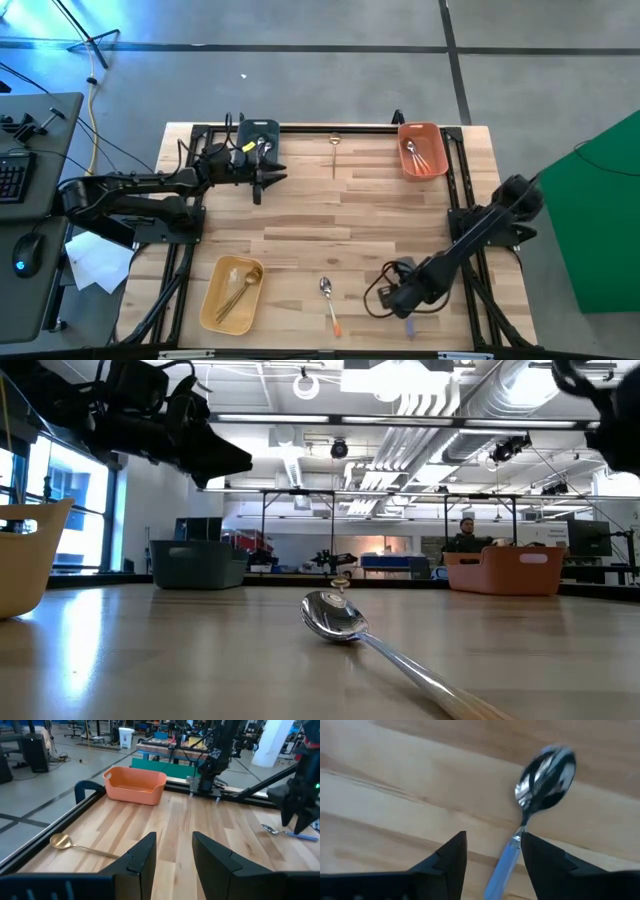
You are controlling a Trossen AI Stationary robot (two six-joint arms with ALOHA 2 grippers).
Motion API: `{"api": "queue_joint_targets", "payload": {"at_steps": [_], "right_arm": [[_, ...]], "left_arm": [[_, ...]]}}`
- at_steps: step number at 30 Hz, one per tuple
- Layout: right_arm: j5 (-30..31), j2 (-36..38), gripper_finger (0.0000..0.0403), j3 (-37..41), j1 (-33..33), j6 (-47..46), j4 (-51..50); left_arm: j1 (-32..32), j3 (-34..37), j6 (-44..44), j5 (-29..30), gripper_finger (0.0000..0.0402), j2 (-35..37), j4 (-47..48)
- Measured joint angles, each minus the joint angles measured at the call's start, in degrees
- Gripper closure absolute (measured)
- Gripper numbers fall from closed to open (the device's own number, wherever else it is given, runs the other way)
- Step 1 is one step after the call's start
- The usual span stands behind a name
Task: Sort silverware by color (type)
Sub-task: Put the purple spoon into the blue bin
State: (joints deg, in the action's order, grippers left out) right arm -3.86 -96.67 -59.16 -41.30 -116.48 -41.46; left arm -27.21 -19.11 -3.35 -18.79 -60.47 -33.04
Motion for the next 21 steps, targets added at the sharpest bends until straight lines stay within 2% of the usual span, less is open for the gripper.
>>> {"api": "queue_joint_targets", "payload": {"at_steps": [5,10,14,17,21], "right_arm": [[-3.6,-4.2,0.0253,0.0,0.0,-1.6,1.1],[-3.5,-5.8,0.0297,0.0,0.0,-1.5,1.2],[-0.8,-5.8,0.0351,0.0,0.0,-1.4,0.4],[1.9,-5.8,0.0391,-0.1,0.1,3.0,0.4],[9.3,-3.7,0.0393,0.0,3.0,11.5,-1.4]], "left_arm": [[0.3,0.0,-0.4,0.0,0.0286,0.0,0.0],[0.3,0.0,-1.6,0.3,0.0286,0.0,-0.8],[0.3,0.0,-2.0,1.3,0.0286,0.0,-1.1],[0.3,0.0,-1.9,1.4,0.0287,-0.1,-1.2],[0.3,0.0,0.7,1.7,0.0287,-1.3,-1.7]]}}
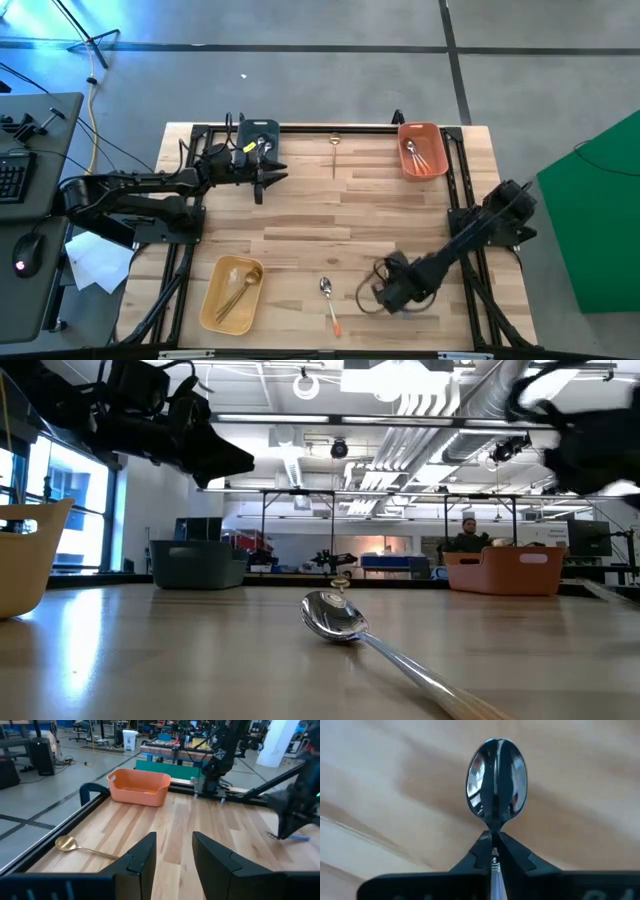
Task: Sort silverware by color (type)
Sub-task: Put the purple spoon into the blue bin
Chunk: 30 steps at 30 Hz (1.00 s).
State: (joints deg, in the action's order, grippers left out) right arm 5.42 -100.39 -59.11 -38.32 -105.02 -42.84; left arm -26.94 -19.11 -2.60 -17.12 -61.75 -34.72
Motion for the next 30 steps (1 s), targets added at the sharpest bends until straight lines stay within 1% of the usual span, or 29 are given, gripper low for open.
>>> {"api": "queue_joint_targets", "payload": {"at_steps": [3,6,8,10,13,15,18,21,25,30], "right_arm": [[6.1,3.5,0.0399,0.0,3.9,8.2,-1.1],[12.1,7.3,0.0398,0.0,8.6,18.3,0.6],[16.9,9.4,0.0400,0.0,11.6,25.9,2.8],[21.2,11.0,0.0400,0.0,14.4,34.8,6.2],[25.4,12.5,0.0400,0.0,18.6,48.8,14.3],[26.5,12.7,0.0401,0.0,21.4,59.0,21.1],[26.2,12.7,0.0401,0.0,25.4,73.3,32.9],[22.4,12.7,0.0402,0.0,29.0,83.1,42.8],[15.1,12.6,0.0402,0.0,32.7,90.9,50.3],[8.7,12.6,0.0402,0.0,35.8,97.1,56.4]], "left_arm": [[0.0,0.0,-0.9,1.8,0.0287,-2.7,-2.9],[0.0,0.0,-2.8,1.9,0.0287,-6.9,-8.7],[0.0,-0.2,-3.2,-0.7,0.0287,-10.0,-11.4],[0.0,-1.3,-3.7,-3.7,0.0287,-12.7,-12.2],[0.3,-3.1,-3.5,-8.0,0.0286,-16.2,-12.1],[0.8,-4.2,-2.7,-9.7,0.0286,-17.9,-12.0],[1.4,-5.7,-2.4,-14.0,0.0281,-19.5,-12.2],[2.2,-6.1,-2.7,-16.4,0.0262,-19.9,-12.1],[3.6,-6.1,-3.0,-19.3,0.0223,-19.9,-13.4],[5.7,-6.1,-5.3,-20.7,0.0183,-19.9,-19.4]]}}
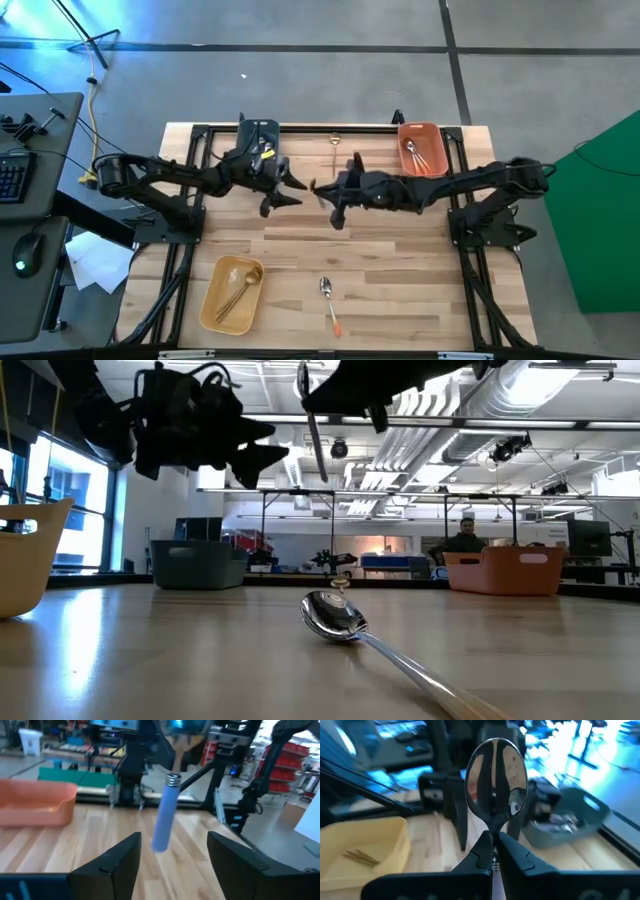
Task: Sort silverware by color (type)
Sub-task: Put the purple spoon into the blue bin
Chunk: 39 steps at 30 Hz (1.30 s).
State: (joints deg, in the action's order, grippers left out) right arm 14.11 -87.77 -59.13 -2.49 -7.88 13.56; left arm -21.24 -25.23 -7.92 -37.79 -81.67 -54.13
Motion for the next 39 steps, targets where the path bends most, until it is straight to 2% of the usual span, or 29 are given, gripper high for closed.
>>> {"api": "queue_joint_targets", "payload": {"at_steps": [3,7,13,20,26,32,39], "right_arm": [[-5.3,0.0,0.0402,0.0,1.5,2.4,4.0],[-11.0,0.0,0.0402,0.0,3.5,3.8,7.4],[-14.4,0.0,0.0402,0.0,6.9,5.9,8.2],[-20.2,0.0,0.0402,0.0,11.3,7.8,10.6],[-23.8,0.0,0.0402,0.0,13.5,7.9,11.5],[-25.1,0.0,0.0402,0.0,13.4,8.3,11.6],[-26.7,0.0,0.0384,0.0,13.5,10.1,11.8]], "left_arm": [[1.3,-0.6,-1.0,2.6,0.0178,0.0,-1.1],[3.6,-2.6,-1.0,3.0,0.0186,0.0,-1.2],[4.1,-6.9,0.0,7.0,0.0207,0.0,-1.3],[1.1,-10.8,2.1,6.5,0.0241,-0.3,3.6],[-0.5,-12.2,3.7,5.9,0.0277,-0.8,5.1],[-0.6,-12.2,5.1,2.7,0.0364,-0.8,4.6],[-0.4,-12.2,4.2,3.4,0.0369,-0.8,4.1]]}}
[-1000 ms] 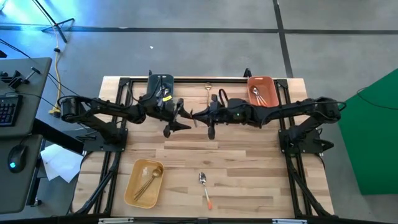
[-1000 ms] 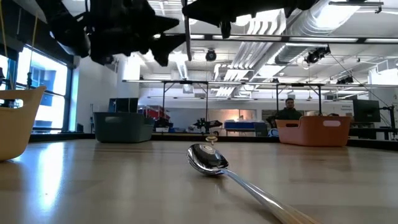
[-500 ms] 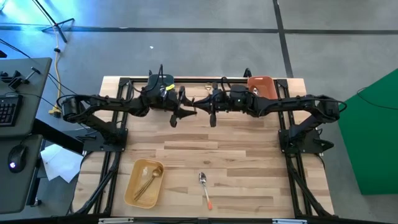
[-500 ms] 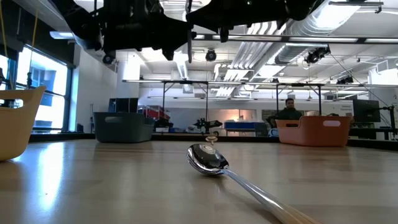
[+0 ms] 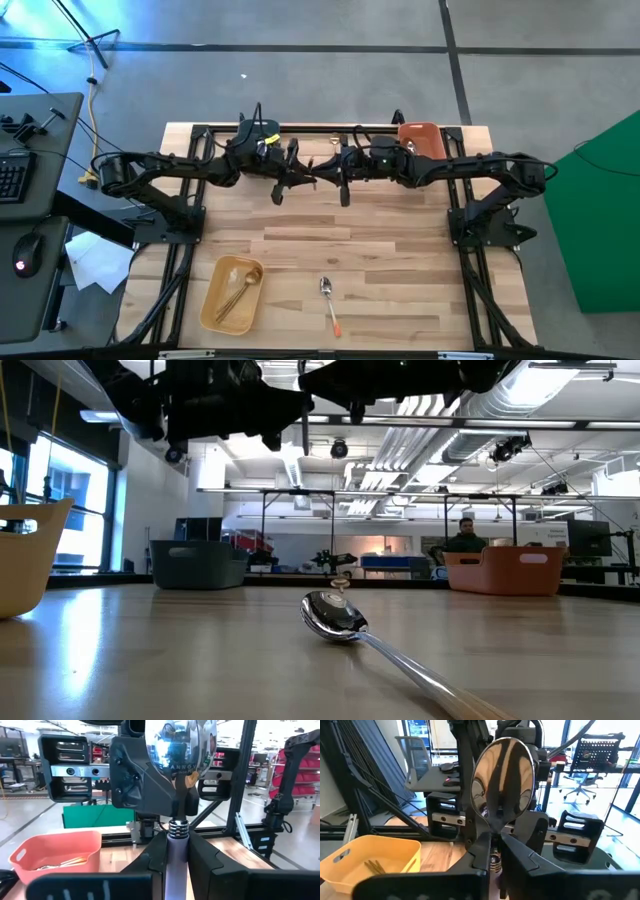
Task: Sort silverware by color (type)
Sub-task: Put the purple spoon into the blue bin
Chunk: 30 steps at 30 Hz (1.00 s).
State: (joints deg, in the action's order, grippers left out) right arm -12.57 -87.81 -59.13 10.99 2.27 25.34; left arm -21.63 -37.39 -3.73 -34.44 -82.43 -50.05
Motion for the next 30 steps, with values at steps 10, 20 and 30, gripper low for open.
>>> {"api": "queue_joint_targets", "payload": {"at_steps": [10,20,30], "right_arm": [[1.8,3.3,0.0286,0.0,3.5,5.4,-6.7],[3.5,14.1,0.0370,0.0,10.2,14.0,-25.0],[-0.7,15.3,0.0400,0.0,18.8,20.1,-34.5]], "left_arm": [[-1.8,0.0,1.0,7.1,0.0369,1.6,6.4],[-9.6,-7.6,4.5,19.9,0.0369,11.2,42.3],[-19.8,-28.8,5.1,34.1,0.0369,4.1,88.0]]}}
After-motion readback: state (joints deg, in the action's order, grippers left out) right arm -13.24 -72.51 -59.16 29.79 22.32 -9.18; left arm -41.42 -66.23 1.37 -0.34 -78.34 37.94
